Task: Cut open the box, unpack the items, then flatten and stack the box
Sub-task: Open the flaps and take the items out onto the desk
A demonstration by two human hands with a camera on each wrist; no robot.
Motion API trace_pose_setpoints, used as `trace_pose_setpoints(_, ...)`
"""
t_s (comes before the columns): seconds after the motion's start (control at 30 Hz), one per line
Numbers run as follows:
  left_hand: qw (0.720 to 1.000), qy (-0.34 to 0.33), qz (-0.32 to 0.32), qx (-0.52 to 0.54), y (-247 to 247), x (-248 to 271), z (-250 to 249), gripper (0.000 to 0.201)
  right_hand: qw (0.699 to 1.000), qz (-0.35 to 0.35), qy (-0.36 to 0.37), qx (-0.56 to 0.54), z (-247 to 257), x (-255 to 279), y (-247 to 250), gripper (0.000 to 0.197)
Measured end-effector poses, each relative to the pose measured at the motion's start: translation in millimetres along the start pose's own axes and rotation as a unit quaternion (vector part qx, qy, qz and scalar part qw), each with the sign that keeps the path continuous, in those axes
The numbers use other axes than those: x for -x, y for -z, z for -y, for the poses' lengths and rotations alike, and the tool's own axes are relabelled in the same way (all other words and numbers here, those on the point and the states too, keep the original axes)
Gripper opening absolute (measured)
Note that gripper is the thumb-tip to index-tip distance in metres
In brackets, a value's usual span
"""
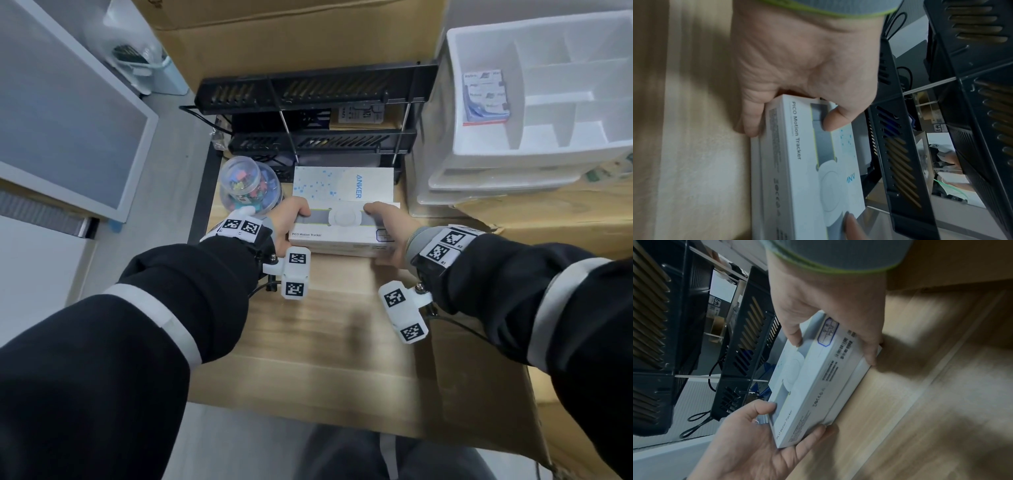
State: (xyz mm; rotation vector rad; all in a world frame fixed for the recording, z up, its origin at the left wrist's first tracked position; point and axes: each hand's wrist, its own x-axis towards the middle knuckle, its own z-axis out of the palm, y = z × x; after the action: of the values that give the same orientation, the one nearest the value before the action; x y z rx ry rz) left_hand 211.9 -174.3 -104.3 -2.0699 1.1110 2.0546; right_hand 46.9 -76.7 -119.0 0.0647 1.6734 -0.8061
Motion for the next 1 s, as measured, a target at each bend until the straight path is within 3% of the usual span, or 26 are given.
trace_pose_setpoints(0.1,1.0,0.01,-0.003,0.017,1.8,-2.4,2.2,0.039,1.0,0.012,0.0,-0.012,2.2,2.8,-0.6,0.039)
trace_pose_setpoints(0.27,0.999,0.005,-0.008,0.038,2.4,-2.5,7.6,0.038,1.0,0.012,0.0,-0.018,2.4,4.8,-3.0,0.03)
trace_pose_setpoints(0.43,0.998,-0.002,0.008,0.057,-1.4,7.1,9.8,0.014,1.0,0.009,-0.006,0.006,8.7,11.4,-1.8,0.025)
trace_pose_setpoints(0.57,0.999,0.006,0.016,0.05,-2.5,20.1,12.5,0.019,0.999,-0.011,-0.002,0.031,19.7,17.4,-1.1,0.049)
trace_pose_setpoints(0.67,1.0,0.005,0.008,0.017,-3.7,33.4,15.5,0.017,0.999,-0.027,0.003,0.029,29.6,23.9,1.8,0.038)
trace_pose_setpoints(0.83,1.0,-0.008,-0.02,-0.003,-5.7,51.4,20.8,0.023,0.999,0.008,-0.038,0.029,37.4,49.1,10.8,0.052)
trace_pose_setpoints(1.0,0.991,-0.006,-0.071,-0.11,-5.2,65.4,21.6,0.018,0.999,0.034,-0.015,0.016,45.6,87.3,28.3,0.066)
